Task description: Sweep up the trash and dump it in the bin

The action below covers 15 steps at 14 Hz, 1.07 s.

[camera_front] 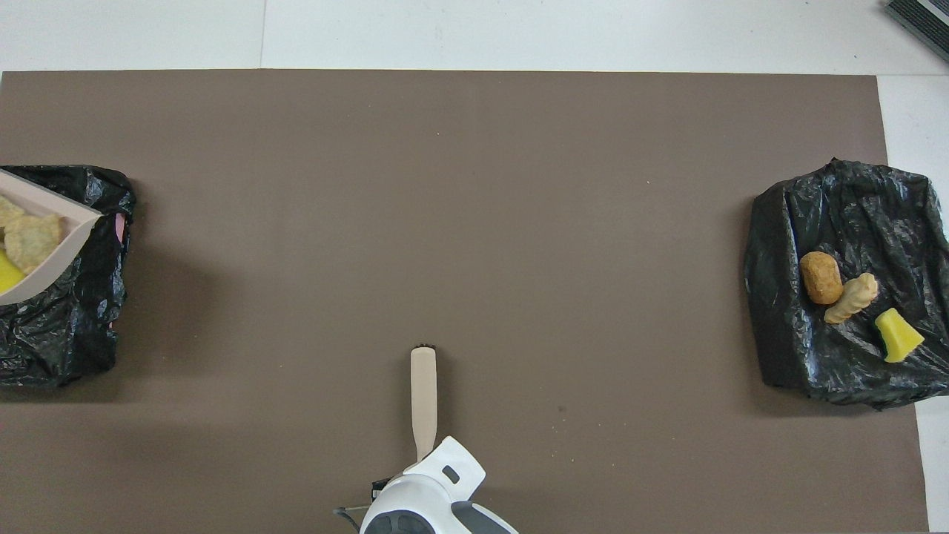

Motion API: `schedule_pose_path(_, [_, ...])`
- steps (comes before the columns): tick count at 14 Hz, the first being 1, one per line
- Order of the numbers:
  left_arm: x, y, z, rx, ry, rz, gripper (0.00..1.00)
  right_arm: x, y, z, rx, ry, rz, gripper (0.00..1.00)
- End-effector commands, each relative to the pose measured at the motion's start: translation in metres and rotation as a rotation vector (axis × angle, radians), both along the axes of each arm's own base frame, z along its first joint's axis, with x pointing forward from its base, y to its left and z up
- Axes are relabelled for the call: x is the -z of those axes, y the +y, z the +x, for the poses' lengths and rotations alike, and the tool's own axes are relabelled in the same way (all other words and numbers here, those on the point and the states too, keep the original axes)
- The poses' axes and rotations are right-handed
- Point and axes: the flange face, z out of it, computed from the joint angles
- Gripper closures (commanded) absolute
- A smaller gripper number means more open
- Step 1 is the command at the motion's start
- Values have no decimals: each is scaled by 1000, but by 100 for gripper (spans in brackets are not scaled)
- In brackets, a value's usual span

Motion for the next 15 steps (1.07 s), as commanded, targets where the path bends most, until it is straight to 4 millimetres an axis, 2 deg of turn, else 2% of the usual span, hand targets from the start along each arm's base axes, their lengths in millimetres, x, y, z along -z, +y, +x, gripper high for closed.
schedule_pose_path(1, [-23, 44, -20, 60, -17, 14, 100, -16, 2, 12, 16, -4, -9, 0])
schedule_pose_path(3, [-32, 53, -25, 75, -18, 51, 100, -34, 3, 22, 9, 3, -32, 0])
schedule_pose_path(5, [-31, 60, -22, 111, -5, 118, 100, -63, -8, 42, -16, 9, -37, 0])
schedule_pose_path(7, [-32, 67, -18, 133, -14, 169, 100, -101, -35, 68, -43, 11, -30, 0])
schedule_pose_path(9, [-14, 78, 0, 212, -12, 221, 100, -136, -65, 87, -108, 27, -41, 0])
schedule_pose_path(11, [-14, 91, 20, 240, -20, 302, 100, -173, -93, 115, -160, 51, -46, 0])
schedule_pose_path(13, [-8, 97, 28, 261, 5, 337, 100, -202, -128, 145, -186, 59, -33, 0])
schedule_pose_path(15, [-4, 99, 32, 319, 33, 379, 100, -223, -169, 170, -239, 77, -20, 0])
